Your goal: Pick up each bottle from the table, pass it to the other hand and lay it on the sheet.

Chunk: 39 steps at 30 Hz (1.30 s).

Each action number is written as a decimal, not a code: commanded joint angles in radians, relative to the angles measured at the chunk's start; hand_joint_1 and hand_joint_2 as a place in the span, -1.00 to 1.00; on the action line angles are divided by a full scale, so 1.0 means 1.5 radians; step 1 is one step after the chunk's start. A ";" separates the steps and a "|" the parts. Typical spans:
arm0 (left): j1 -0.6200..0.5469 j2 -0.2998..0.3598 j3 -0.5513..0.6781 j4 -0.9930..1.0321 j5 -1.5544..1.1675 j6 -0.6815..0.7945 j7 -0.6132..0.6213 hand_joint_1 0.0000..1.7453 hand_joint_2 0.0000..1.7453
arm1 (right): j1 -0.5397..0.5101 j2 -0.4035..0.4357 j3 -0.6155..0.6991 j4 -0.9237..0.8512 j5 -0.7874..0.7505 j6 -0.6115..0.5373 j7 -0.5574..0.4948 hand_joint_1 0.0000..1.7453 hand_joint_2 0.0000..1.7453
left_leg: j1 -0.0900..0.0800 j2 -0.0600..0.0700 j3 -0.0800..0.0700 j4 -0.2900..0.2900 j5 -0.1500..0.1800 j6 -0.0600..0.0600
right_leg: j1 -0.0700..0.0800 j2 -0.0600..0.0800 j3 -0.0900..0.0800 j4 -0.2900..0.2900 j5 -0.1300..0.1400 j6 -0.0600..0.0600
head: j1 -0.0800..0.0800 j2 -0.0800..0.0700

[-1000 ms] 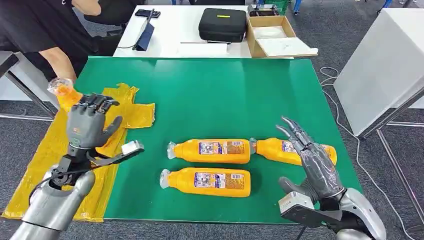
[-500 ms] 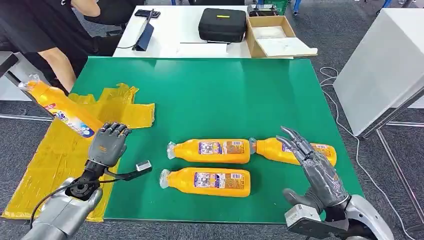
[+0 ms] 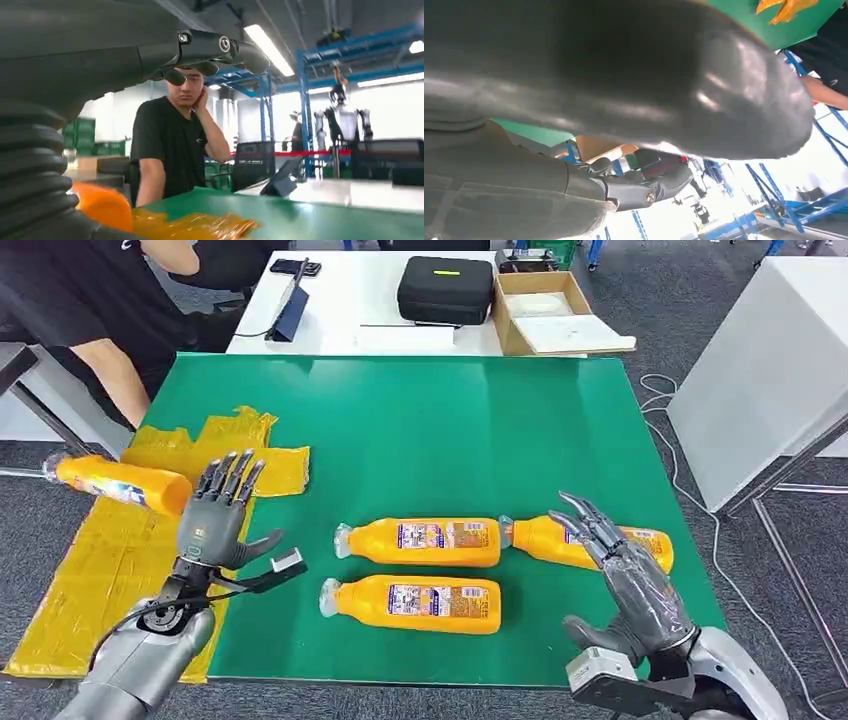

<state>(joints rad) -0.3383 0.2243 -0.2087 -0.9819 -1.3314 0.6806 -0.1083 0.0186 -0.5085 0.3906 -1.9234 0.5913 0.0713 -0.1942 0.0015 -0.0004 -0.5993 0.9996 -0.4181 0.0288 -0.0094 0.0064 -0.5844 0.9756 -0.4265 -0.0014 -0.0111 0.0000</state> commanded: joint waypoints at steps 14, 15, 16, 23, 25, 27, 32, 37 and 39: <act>0.000 -0.029 0.023 -0.010 0.005 0.000 -0.003 -1.00 -1.00 | -0.028 0.027 0.021 0.038 0.001 0.005 0.004 -1.00 -1.00 | 0.000 0.000 0.001 0.000 0.000 -0.001 | 0.000 0.000 0.001 -0.001 0.000 0.000 | 0.000 0.000; 0.000 -0.029 0.023 -0.010 0.005 0.000 -0.003 -1.00 -1.00 | -0.028 0.027 0.021 0.038 0.001 0.005 0.004 -1.00 -1.00 | 0.000 0.000 0.001 0.000 0.000 -0.001 | 0.000 0.000 0.001 0.000 0.000 0.000 | 0.000 0.000; 0.000 -0.029 0.023 -0.010 0.005 0.000 -0.003 -1.00 -1.00 | -0.028 0.027 0.021 0.038 0.001 0.005 0.004 -1.00 -1.00 | 0.000 0.000 0.002 0.000 0.000 -0.001 | 0.000 0.000 0.002 0.000 0.000 0.000 | 0.000 0.000; 0.008 -0.030 0.030 -0.028 0.020 0.010 -0.012 -1.00 -1.00 | -0.036 0.029 0.023 0.042 0.002 0.006 0.005 -1.00 -1.00 | 0.000 0.000 0.001 0.000 0.000 -0.001 | 0.000 0.000 0.001 0.000 0.000 0.000 | 0.000 0.000; 0.019 -0.031 0.038 -0.061 0.041 0.003 -0.020 -1.00 -1.00 | -0.048 0.036 0.028 0.048 0.005 0.009 0.009 -1.00 -1.00 | 0.000 0.001 0.002 0.000 0.000 -0.001 | 0.000 0.001 0.001 0.000 0.000 0.000 | 0.000 0.000; 0.024 -0.031 0.041 -0.082 0.053 -0.008 -0.027 -1.00 -1.00 | -0.056 0.039 0.033 0.053 0.006 0.011 0.011 -1.00 -1.00 | 0.000 0.001 0.002 0.000 -0.001 -0.001 | 0.000 0.001 0.001 0.000 0.000 0.000 | 0.000 0.000; 0.032 -0.028 0.043 -0.095 0.054 -0.008 -0.036 -1.00 -1.00 | -0.078 0.034 0.043 0.070 0.003 0.015 0.010 -1.00 -1.00 | 0.000 0.001 0.002 0.000 -0.001 -0.001 | 0.000 0.000 0.002 -0.001 0.000 0.000 | 0.000 0.000; 0.062 -0.023 0.109 -0.400 0.727 -0.332 -0.123 -1.00 -1.00 | -0.163 0.022 0.000 0.283 0.184 0.063 0.156 -1.00 1.00 | 0.001 0.001 0.000 0.001 -0.001 -0.001 | 0.001 0.001 0.000 0.000 0.000 0.000 | 0.000 0.000; 0.028 0.003 0.100 -0.407 0.936 -0.347 -0.069 -1.00 -1.00 | -0.192 0.005 -0.022 0.372 0.198 0.070 0.128 -1.00 1.00 | 0.002 0.003 -0.001 0.003 -0.001 -0.001 | 0.002 0.003 -0.001 0.000 0.001 0.000 | -0.001 0.000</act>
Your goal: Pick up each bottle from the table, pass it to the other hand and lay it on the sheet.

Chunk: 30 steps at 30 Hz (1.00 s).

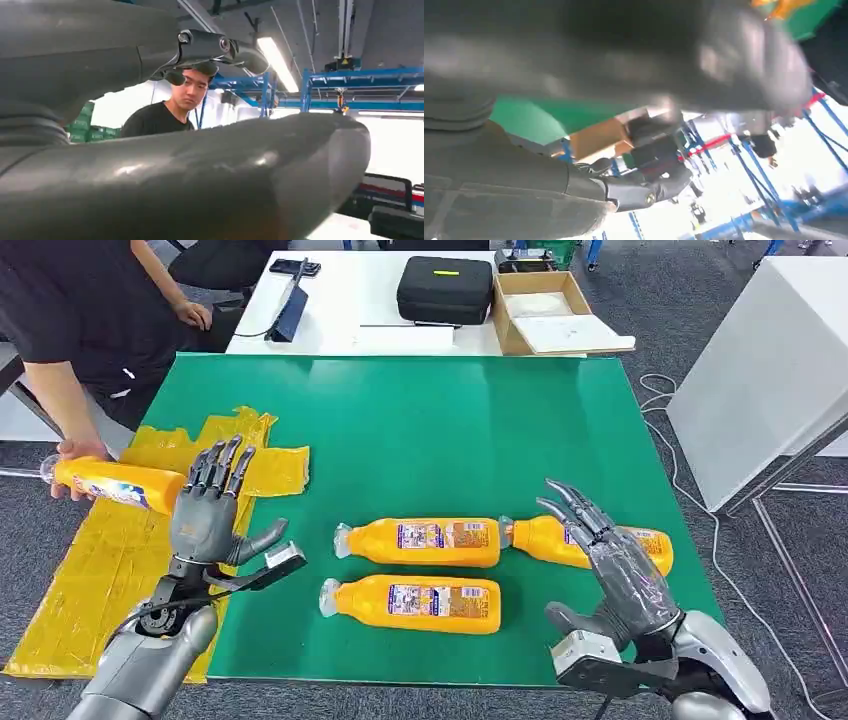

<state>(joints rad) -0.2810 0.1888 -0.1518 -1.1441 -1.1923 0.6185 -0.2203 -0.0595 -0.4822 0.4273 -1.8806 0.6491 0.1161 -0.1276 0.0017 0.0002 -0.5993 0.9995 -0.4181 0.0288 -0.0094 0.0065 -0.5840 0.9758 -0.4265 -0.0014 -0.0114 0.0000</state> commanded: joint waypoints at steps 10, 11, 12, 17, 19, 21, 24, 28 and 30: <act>0.058 0.080 0.126 -0.230 0.974 -0.303 -0.055 -1.00 -1.00 | -0.221 0.023 -0.023 0.454 0.210 0.079 0.076 -1.00 1.00 | 0.000 0.004 0.003 -0.001 0.000 -0.001 | 0.000 0.004 0.002 -0.001 0.002 -0.001 | 0.000 0.000; 0.069 0.080 0.132 -0.241 0.973 -0.302 -0.057 -1.00 -1.00 | -0.226 0.025 -0.021 0.461 0.214 0.079 0.081 -1.00 1.00 | 0.000 0.004 0.002 -0.001 0.000 0.000 | 0.000 0.004 0.002 -0.001 0.002 -0.001 | 0.000 0.000; 0.078 0.080 0.138 -0.251 0.973 -0.301 -0.058 -1.00 -1.00 | -0.230 0.026 -0.022 0.464 0.214 0.078 0.080 -1.00 1.00 | 0.000 0.003 0.002 -0.001 0.000 0.000 | 0.000 0.003 0.001 -0.001 0.002 -0.001 | 0.000 0.000; 0.110 0.067 0.166 -0.287 0.960 -0.294 -0.056 -1.00 -1.00 | -0.257 0.037 -0.018 0.497 0.215 0.090 0.074 -1.00 1.00 | 0.000 0.002 0.001 0.000 0.000 0.000 | 0.000 0.002 0.000 0.000 0.002 -0.001 | 0.000 0.000; 0.114 0.066 0.171 -0.290 0.959 -0.293 -0.055 -1.00 -1.00 | -0.262 0.042 -0.014 0.506 0.216 0.093 0.071 -1.00 1.00 | 0.000 0.004 0.001 0.000 0.000 0.000 | 0.000 0.003 0.001 -0.001 0.002 -0.001 | 0.000 0.000; 0.116 0.062 0.178 -0.292 0.953 -0.294 -0.054 -1.00 -1.00 | -0.280 0.050 0.005 0.538 0.223 0.098 0.067 -1.00 1.00 | 0.000 0.002 0.000 0.000 0.000 0.000 | 0.000 0.002 0.000 0.000 0.002 -0.001 | 0.000 0.000; 0.114 0.058 0.183 -0.290 0.947 -0.298 -0.052 -1.00 -1.00 | -0.298 0.060 0.030 0.574 0.227 0.103 0.062 -1.00 1.00 | 0.000 0.002 0.000 0.000 0.001 0.000 | 0.000 0.001 0.000 0.000 0.002 -0.001 | 0.000 0.000; 0.106 0.062 0.181 -0.282 0.944 -0.301 -0.049 -1.00 -1.00 | -0.298 0.064 0.045 0.594 0.224 0.112 0.061 -1.00 1.00 | 0.000 0.002 0.001 -0.001 0.001 -0.001 | 0.000 0.001 0.001 -0.001 0.002 -0.001 | 0.000 0.000; 0.106 0.062 0.181 -0.282 0.944 -0.301 -0.049 -1.00 -1.00 | -0.298 0.064 0.045 0.594 0.224 0.112 0.061 -1.00 1.00 | 0.000 0.001 0.000 0.000 0.001 -0.001 | 0.000 0.000 0.000 0.000 0.002 -0.001 | 0.000 0.000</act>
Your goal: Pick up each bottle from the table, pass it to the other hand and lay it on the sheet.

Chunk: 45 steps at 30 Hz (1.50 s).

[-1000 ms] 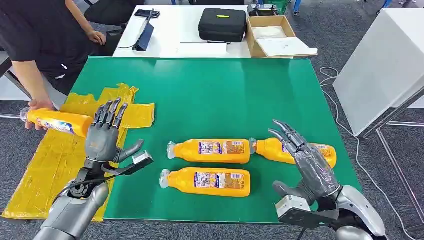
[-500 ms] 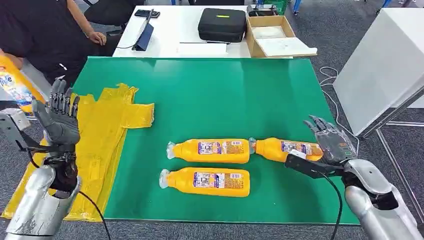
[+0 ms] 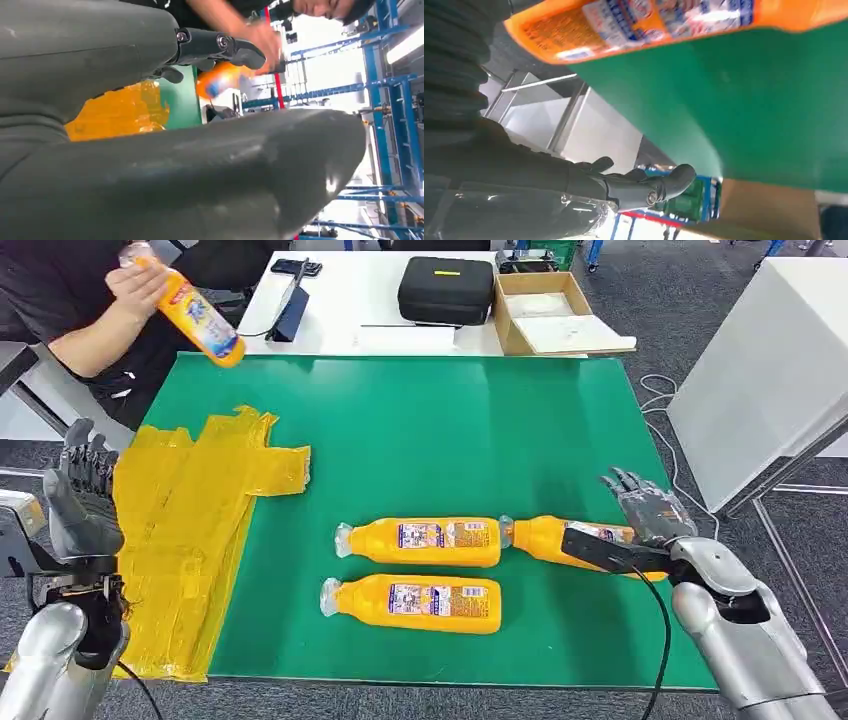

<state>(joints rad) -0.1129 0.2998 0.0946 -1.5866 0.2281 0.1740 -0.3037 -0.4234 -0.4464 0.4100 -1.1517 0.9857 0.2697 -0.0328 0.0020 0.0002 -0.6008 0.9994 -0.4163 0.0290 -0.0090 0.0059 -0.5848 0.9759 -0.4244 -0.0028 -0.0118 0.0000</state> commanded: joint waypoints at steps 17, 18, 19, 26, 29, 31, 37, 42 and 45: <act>-0.068 -0.011 -0.019 0.064 0.001 -0.007 0.009 -1.00 -1.00 | 0.013 -0.016 0.075 0.114 -0.012 0.087 0.009 -1.00 1.00 | 0.000 -0.002 0.002 0.000 0.000 -0.001 | 0.000 -0.002 0.002 -0.001 -0.001 0.000 | 0.000 0.000; -0.075 -0.013 -0.022 0.069 0.000 -0.006 0.009 -1.00 -1.00 | 0.019 -0.023 0.073 0.113 -0.010 0.089 0.014 -1.00 1.00 | 0.000 -0.003 0.003 0.000 0.000 -0.002 | 0.000 -0.003 0.003 -0.001 -0.001 0.000 | 0.000 0.000; -0.081 -0.016 -0.024 0.072 0.000 -0.006 0.009 -1.00 -1.00 | 0.026 -0.029 0.072 0.113 -0.005 0.090 0.021 -1.00 1.00 | 0.000 -0.004 0.002 0.000 0.000 -0.001 | 0.000 -0.004 0.003 -0.001 -0.001 0.000 | 0.000 0.000; -0.080 -0.020 -0.023 0.069 0.001 -0.004 0.012 -1.00 -1.00 | 0.097 -0.038 0.013 0.073 0.017 0.076 0.054 -1.00 1.00 | 0.000 -0.004 0.003 -0.001 0.000 -0.001 | 0.000 -0.004 0.003 -0.002 -0.001 0.000 | 0.000 0.000; -0.074 -0.017 -0.021 0.069 0.002 -0.005 0.012 -1.00 -1.00 | 0.112 -0.036 -0.002 0.060 0.021 0.075 0.063 -1.00 1.00 | 0.000 -0.004 0.003 -0.001 0.000 -0.001 | 0.000 -0.004 0.003 -0.002 0.000 0.000 | 0.001 0.000; -0.072 -0.014 -0.020 0.071 0.004 -0.008 0.013 -1.00 -1.00 | 0.119 -0.031 -0.013 0.052 0.037 0.078 0.073 -1.00 1.00 | 0.000 -0.003 0.003 0.000 0.000 -0.001 | 0.000 -0.003 0.003 -0.002 0.000 0.000 | 0.001 0.000; -0.073 -0.002 -0.018 0.079 0.013 -0.015 0.010 -1.00 -1.00 | 0.182 0.006 -0.079 0.007 0.066 0.080 0.101 1.00 1.00 | 0.000 -0.003 0.004 -0.001 0.000 -0.001 | 0.000 -0.003 0.004 -0.002 0.000 0.000 | 0.000 0.000; -0.071 0.001 -0.017 0.078 0.015 -0.016 0.010 -1.00 -1.00 | 0.191 0.010 -0.087 -0.004 0.071 0.085 0.105 1.00 1.00 | 0.000 -0.004 0.005 -0.001 0.000 -0.001 | 0.000 -0.003 0.005 -0.002 0.000 0.000 | 0.000 0.000; -0.070 0.005 -0.014 0.078 0.019 -0.017 0.010 -1.00 -1.00 | 0.193 0.019 -0.092 -0.013 0.073 0.087 0.107 1.00 1.00 | 0.000 -0.003 0.005 -0.001 0.000 -0.001 | 0.000 -0.003 0.005 -0.002 0.000 0.000 | 0.001 0.000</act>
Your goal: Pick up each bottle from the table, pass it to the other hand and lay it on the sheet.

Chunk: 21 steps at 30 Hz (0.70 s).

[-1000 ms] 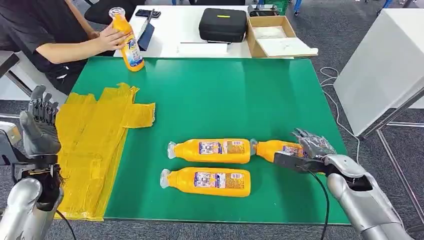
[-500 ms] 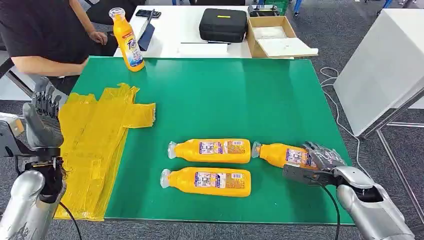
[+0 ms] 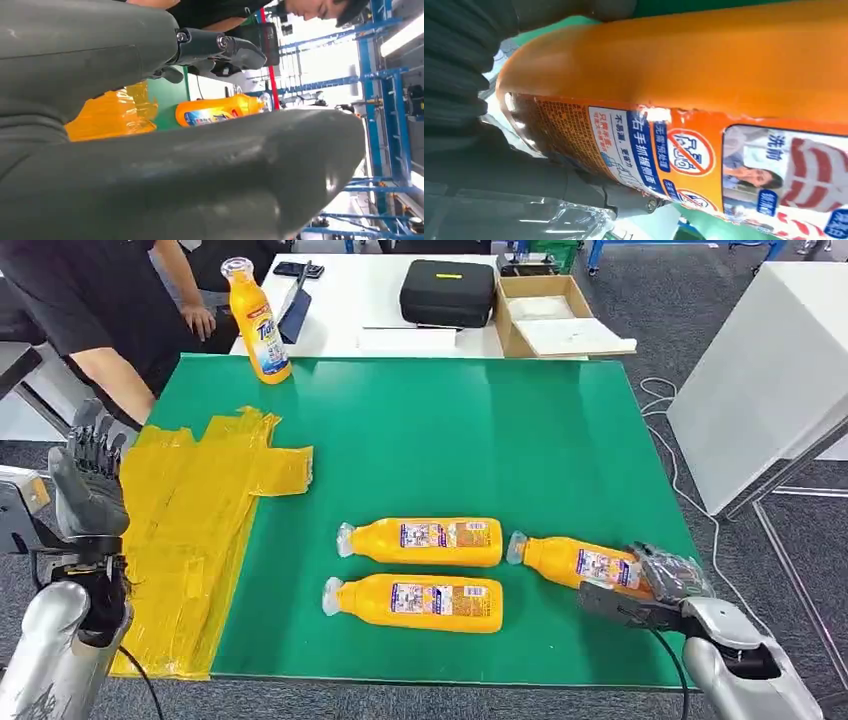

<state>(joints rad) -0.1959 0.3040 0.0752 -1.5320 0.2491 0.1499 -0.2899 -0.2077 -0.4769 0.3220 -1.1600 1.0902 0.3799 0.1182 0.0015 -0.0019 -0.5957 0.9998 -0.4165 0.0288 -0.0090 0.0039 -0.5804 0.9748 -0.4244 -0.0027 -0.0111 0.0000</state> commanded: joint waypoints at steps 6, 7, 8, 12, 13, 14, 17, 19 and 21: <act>-0.008 0.011 0.001 0.043 0.019 -0.002 -0.002 -1.00 -1.00 | 0.062 0.076 -0.070 -0.043 0.037 0.030 -0.006 1.00 1.00 | 0.000 -0.002 0.002 -0.001 0.000 -0.002 | 0.000 -0.002 0.003 -0.001 0.000 -0.001 | 0.000 0.000; -0.013 0.012 0.000 0.046 0.019 -0.002 -0.002 -1.00 -1.00 | 0.056 0.086 -0.072 -0.042 0.044 0.033 -0.007 1.00 1.00 | 0.001 -0.001 0.002 -0.001 0.000 -0.001 | 0.001 -0.001 0.003 -0.001 0.000 -0.001 | 0.000 0.000; -0.010 0.010 0.002 0.043 0.019 -0.001 -0.002 -1.00 -1.00 | 0.056 0.096 -0.075 -0.051 0.051 0.033 -0.008 1.00 1.00 | 0.000 -0.001 0.002 -0.002 0.000 -0.002 | 0.000 -0.002 0.003 -0.002 0.000 -0.001 | 0.000 0.000; 0.031 0.007 0.014 0.017 0.023 -0.009 0.000 -1.00 -1.00 | 0.067 0.110 -0.106 -0.160 0.046 0.012 -0.025 1.00 1.00 | 0.001 0.001 0.002 -0.001 0.000 -0.002 | 0.000 0.000 0.002 -0.001 0.000 -0.001 | 0.000 0.000; 0.047 0.006 0.021 0.008 0.029 -0.014 -0.002 -1.00 -1.00 | 0.071 0.109 -0.122 -0.211 0.030 0.006 -0.035 1.00 1.00 | 0.001 0.001 0.002 -0.001 -0.001 -0.002 | 0.000 0.001 0.002 0.000 0.000 -0.001 | 0.000 0.000; 0.066 0.006 0.028 -0.002 0.032 -0.018 -0.007 -1.00 -1.00 | 0.068 0.104 -0.134 -0.262 0.016 0.022 -0.039 1.00 1.00 | 0.000 0.002 0.001 -0.001 0.000 -0.001 | -0.001 0.002 0.000 0.001 0.000 0.000 | 0.000 0.000; 0.085 0.001 0.044 -0.009 0.046 -0.035 -0.016 -1.00 -1.00 | 0.051 0.095 -0.167 -0.356 -0.023 0.048 -0.050 1.00 1.00 | -0.001 0.003 -0.002 0.000 0.000 -0.001 | -0.001 0.002 -0.002 0.002 0.000 0.000 | 0.000 0.000; 0.085 0.001 0.045 -0.009 0.046 -0.036 -0.016 -1.00 -1.00 | 0.050 0.094 -0.169 -0.363 -0.026 0.056 -0.049 1.00 1.00 | -0.001 0.004 -0.004 0.001 -0.001 -0.001 | -0.001 0.003 -0.005 0.003 0.000 0.000 | 0.000 0.000; 0.082 -0.002 0.045 -0.009 0.046 -0.038 -0.016 -1.00 -1.00 | 0.053 0.095 -0.174 -0.366 -0.035 0.028 -0.064 1.00 1.00 | 0.000 0.004 -0.002 0.001 -0.002 -0.002 | -0.001 0.003 -0.003 0.002 -0.001 -0.001 | 0.000 0.000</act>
<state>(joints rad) -0.1007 0.3265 0.1087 -1.5477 0.3128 0.1037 -0.3124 -0.0987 -0.3647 0.1457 -1.5200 1.0696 0.4345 0.0503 0.0024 0.0005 -0.6008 0.9994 -0.4158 0.0281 -0.0088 0.0062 -0.5863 0.9760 -0.4240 -0.0034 -0.0118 0.0000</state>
